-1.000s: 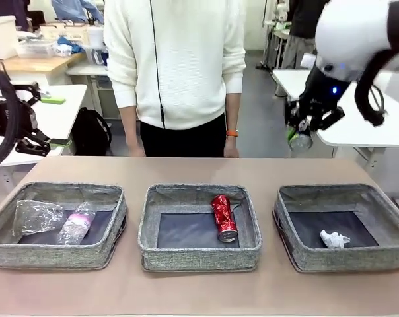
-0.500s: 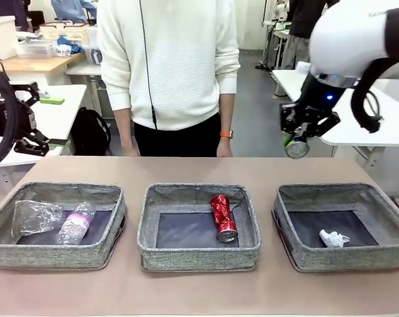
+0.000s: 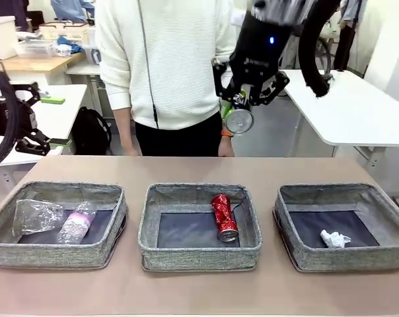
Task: Sort the waste into the appropriate baskets.
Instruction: Pick up the waste item pointed out by the person, then place the picked waste into the Fabric basket indicated by the person.
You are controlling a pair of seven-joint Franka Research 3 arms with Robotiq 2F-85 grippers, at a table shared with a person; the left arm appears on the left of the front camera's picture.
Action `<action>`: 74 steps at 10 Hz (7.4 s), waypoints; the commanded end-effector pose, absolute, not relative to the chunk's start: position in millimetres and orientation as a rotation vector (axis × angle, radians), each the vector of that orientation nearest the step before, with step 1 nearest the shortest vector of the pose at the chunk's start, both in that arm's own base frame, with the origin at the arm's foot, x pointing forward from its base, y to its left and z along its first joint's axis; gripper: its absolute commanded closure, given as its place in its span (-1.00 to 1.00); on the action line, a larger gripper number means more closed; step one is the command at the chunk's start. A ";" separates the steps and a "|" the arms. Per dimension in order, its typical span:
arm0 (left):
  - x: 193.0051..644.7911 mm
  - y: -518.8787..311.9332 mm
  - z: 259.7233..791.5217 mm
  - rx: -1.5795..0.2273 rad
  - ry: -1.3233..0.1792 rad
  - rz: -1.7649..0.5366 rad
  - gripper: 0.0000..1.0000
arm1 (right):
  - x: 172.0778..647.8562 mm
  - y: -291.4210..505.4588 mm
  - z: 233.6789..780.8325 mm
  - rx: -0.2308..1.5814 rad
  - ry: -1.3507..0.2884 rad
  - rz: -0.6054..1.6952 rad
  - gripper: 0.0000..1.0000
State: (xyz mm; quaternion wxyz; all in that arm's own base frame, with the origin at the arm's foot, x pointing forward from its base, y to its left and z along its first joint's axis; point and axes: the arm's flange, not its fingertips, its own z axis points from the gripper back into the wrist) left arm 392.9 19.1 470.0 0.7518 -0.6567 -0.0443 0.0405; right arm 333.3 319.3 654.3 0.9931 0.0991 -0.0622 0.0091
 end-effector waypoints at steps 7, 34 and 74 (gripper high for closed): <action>391.6 16.8 471.7 -1.443 -0.111 0.096 -1.00 | 295.7 382.4 735.2 0.091 -0.227 -0.008 0.25; 391.6 16.8 471.7 -1.443 -0.111 0.096 -1.00 | 291.2 373.5 757.3 0.117 -0.265 0.015 0.25; 391.6 16.8 471.7 -1.443 -0.111 0.096 -1.00 | 282.1 168.7 555.0 1.174 0.056 0.294 -1.00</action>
